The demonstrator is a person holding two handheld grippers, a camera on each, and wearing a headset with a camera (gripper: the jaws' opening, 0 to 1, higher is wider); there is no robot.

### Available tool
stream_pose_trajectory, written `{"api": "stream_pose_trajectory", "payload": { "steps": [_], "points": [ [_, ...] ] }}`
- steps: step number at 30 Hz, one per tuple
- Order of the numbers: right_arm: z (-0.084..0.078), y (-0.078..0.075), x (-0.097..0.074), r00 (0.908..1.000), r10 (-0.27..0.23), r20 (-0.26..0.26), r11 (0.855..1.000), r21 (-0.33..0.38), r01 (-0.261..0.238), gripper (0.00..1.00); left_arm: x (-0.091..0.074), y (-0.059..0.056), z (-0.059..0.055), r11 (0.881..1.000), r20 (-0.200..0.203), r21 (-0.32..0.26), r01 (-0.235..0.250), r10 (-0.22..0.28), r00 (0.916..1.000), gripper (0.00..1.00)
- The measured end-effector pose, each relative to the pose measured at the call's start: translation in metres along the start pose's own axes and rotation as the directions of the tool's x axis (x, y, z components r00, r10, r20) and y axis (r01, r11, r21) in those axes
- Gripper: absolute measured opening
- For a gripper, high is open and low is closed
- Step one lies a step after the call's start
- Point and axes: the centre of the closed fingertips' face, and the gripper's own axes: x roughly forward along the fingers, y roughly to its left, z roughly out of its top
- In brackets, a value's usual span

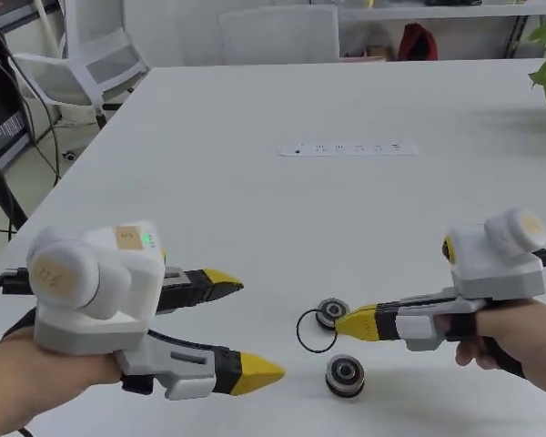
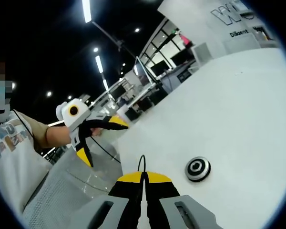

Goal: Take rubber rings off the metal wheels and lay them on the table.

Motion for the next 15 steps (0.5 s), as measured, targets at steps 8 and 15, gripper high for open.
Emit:
{"api": "stream_pose_trajectory", "payload": {
  "steps": [8,15],
  "points": [
    [0.010,-0.001,0.007,1.0000,0.007,-0.004,1.000,-0.013,-0.007,0.00,-0.010,0.007,-0.004,0.999,-0.001,-0.015,-0.030,0.030,0.9996,0.69],
    [0.009,-0.002,0.018,0.9996,0.009,-0.028,1.000,-0.024,-0.010,0.00,-0.018,0.013,-0.006,0.998,-0.002,-0.030,-0.054,0.054,0.9986,0.72]
  ]
}}
